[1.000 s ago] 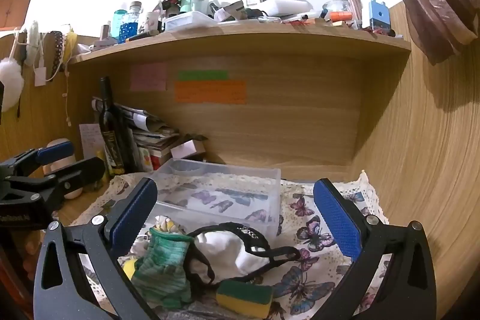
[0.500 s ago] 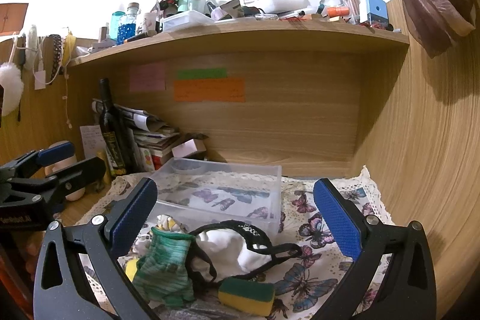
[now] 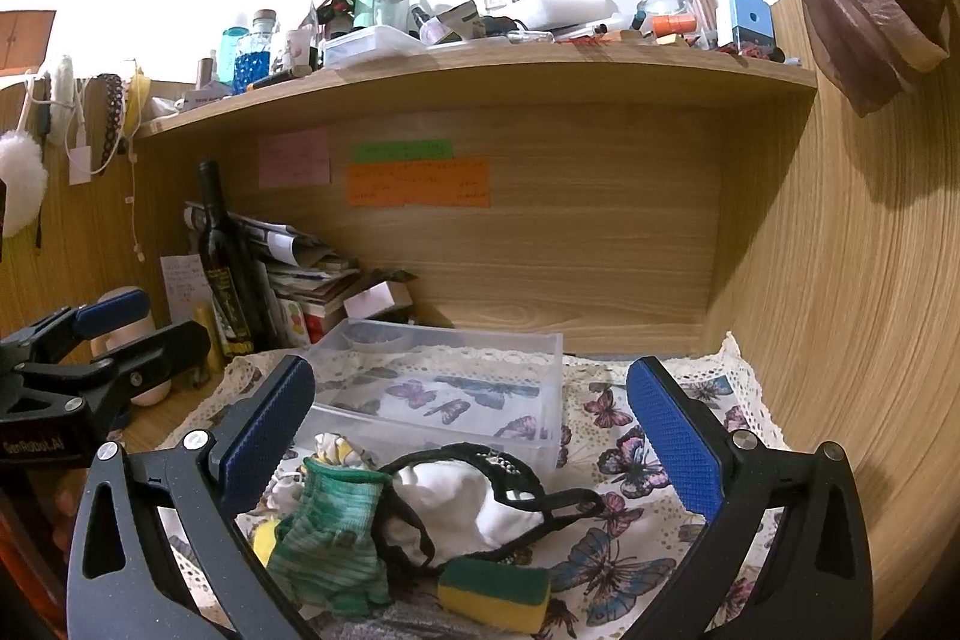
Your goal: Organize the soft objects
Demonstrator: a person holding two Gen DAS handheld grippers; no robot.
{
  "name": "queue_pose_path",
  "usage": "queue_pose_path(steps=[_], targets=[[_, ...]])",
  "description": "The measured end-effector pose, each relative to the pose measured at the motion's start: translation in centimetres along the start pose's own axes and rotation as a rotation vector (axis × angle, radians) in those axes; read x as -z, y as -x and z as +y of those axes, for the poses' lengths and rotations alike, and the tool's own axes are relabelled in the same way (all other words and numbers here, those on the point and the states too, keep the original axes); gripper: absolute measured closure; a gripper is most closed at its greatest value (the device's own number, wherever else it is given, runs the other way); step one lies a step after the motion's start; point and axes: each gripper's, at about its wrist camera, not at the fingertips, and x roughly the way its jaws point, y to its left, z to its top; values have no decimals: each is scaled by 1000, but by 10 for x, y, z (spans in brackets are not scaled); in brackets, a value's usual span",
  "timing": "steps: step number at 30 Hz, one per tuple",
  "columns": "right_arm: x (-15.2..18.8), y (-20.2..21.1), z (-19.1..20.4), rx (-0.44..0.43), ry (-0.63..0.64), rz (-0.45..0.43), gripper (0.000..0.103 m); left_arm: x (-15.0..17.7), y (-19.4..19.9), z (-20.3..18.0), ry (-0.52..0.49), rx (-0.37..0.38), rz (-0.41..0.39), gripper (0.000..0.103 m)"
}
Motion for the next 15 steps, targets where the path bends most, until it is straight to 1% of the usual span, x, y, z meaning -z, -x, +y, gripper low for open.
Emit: queue_pose_path(steps=[15], targets=[[0,0,0,0,-1,0,0,1,-1,1,13,-2,8,0]])
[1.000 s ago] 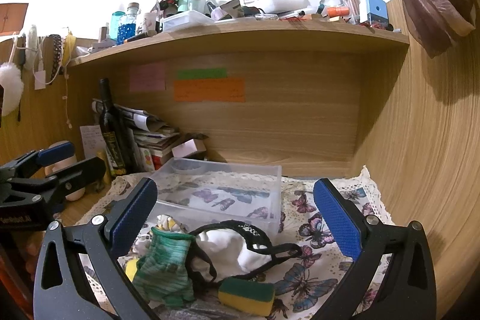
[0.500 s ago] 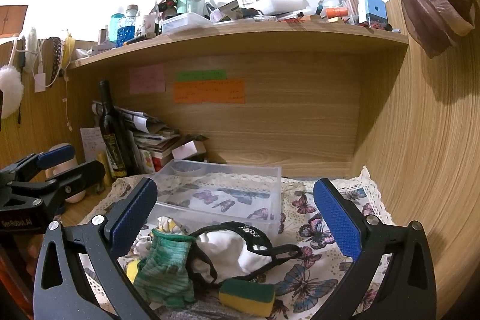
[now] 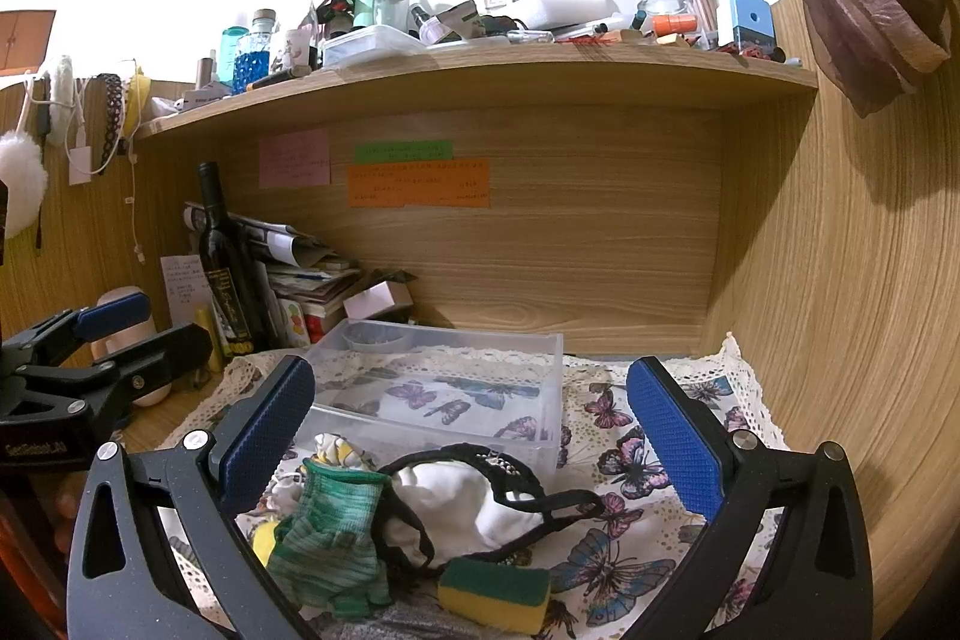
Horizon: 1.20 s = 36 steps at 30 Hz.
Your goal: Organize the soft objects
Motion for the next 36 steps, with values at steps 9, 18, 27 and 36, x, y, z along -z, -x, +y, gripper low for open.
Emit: queue_pose_path(steps=[9,18,27,36], targets=[[-1,0,0,0,-3,0,0,0,-1,0,-8,1,-1,0],[0,0,-1,1,-6,2,0,1,-1,-1,-11,2,-3,0],[0,0,-1,-6,-13,5,0,1,-2,-3,-12,3,1,0],[5,-6,-9,-5,-33,33,0,10,-24,11,27,48,93,0]])
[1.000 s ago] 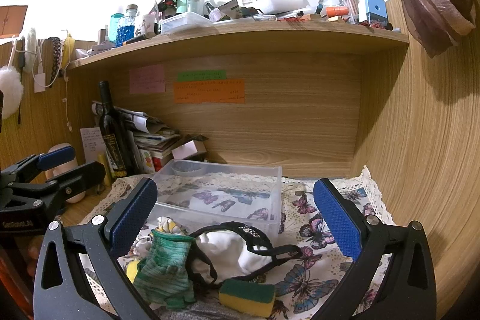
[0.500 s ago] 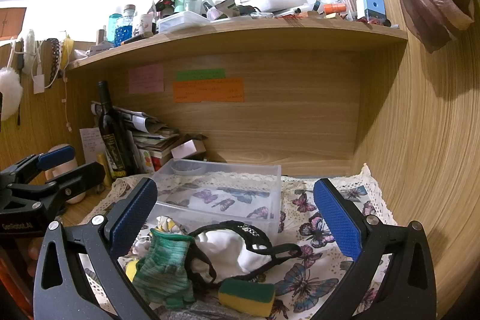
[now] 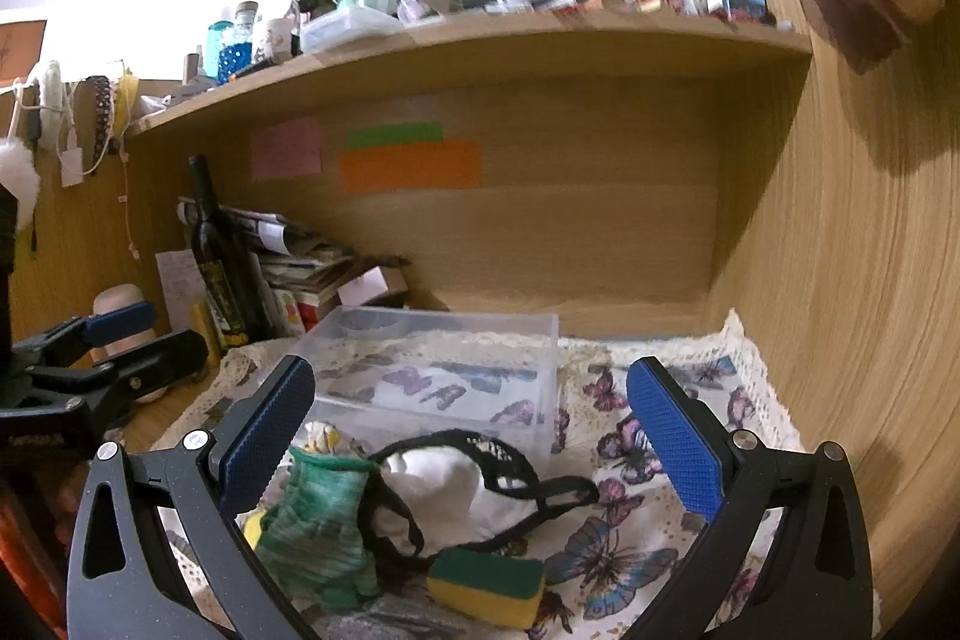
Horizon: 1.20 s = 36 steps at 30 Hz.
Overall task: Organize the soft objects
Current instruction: 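Grasp the green glove with the left tool while the right tool grasps the sponge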
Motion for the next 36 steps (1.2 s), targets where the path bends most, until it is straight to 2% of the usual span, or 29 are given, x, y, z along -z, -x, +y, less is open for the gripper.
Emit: queue_pose_path(steps=[4,8,10,14,16,21,22,24,25,26,30,31,32,36], targets=[[11,-10,-12,-1,-27,59,0,12,-17,2,21,13,69,0],[34,-24,-26,15,-55,159,0,26,-31,-9,12,41,136,1],[45,-31,-31,15,-73,210,0,32,-38,-17,-1,54,168,14],[66,-37,-39,12,-107,302,0,43,-49,-25,-6,84,222,18],[73,-38,-42,2,-124,331,0,47,-54,-29,-9,98,244,28],[84,-43,-40,-37,-146,383,2,53,-67,-33,-12,126,287,39],[86,-44,-38,-43,-143,388,3,54,-70,-34,-13,134,295,45],[87,-45,-35,-60,-133,395,7,58,-75,-35,-22,146,316,55],[88,-46,-33,-77,-132,396,13,61,-77,-36,-27,152,327,63],[89,-49,-30,-92,-125,405,17,61,-79,-36,-30,154,332,66],[98,-62,-22,-150,-120,477,31,60,-76,-35,-32,156,322,88],[100,-64,-21,-140,-117,486,40,59,-74,-33,-29,160,316,91],[101,-65,-21,-121,-110,486,43,57,-71,-32,-27,161,308,92],[97,-60,-32,-128,-154,458,45,44,-57,-27,-21,160,254,95]])
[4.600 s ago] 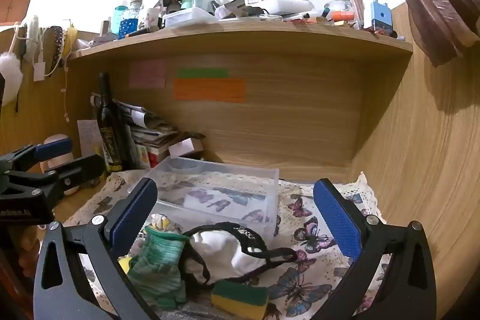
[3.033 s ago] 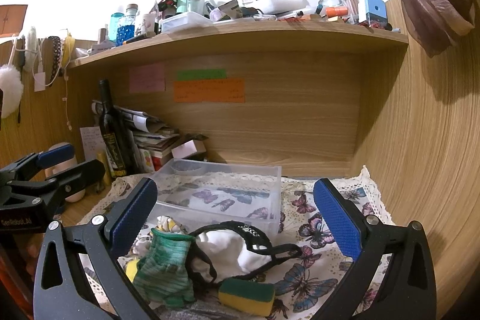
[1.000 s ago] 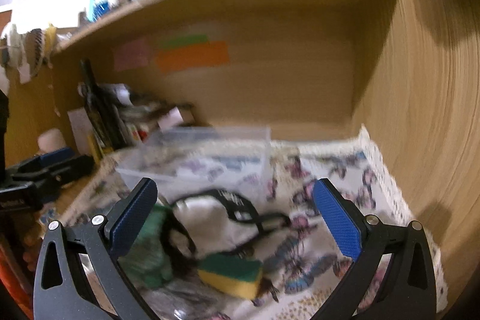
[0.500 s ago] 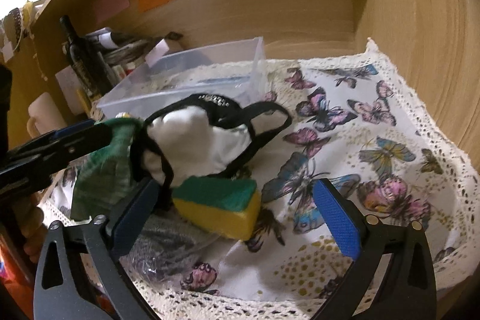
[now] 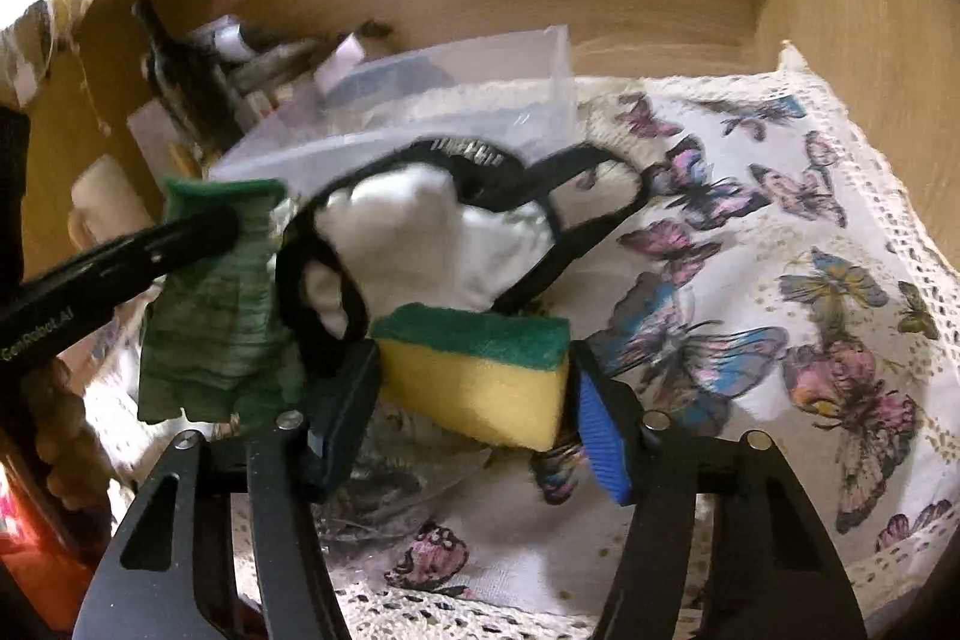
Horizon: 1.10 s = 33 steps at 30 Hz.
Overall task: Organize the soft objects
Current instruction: 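Grasp the green glove with the left tool while the right tool grasps the sponge, then drop the green glove and sponge into the clear box with both tools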
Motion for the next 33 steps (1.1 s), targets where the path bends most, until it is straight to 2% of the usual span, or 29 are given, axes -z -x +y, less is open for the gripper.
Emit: queue_pose_path(steps=[4,8,15,20,25,33], targets=[[-5,19,-5,29,-28,-75,45,-12,17,4,4,0,-61,95],[-19,38,-4,16,-54,-159,45,-28,35,13,9,-38,-138,95],[-58,61,14,5,20,-306,45,-59,60,30,7,-109,-259,95],[-83,69,24,23,86,-386,45,-81,67,38,-26,-197,-331,95],[-109,64,32,28,140,-418,45,-98,52,55,-9,-250,-325,95],[-136,28,37,22,185,-354,43,-107,-14,83,36,-264,-160,95]])
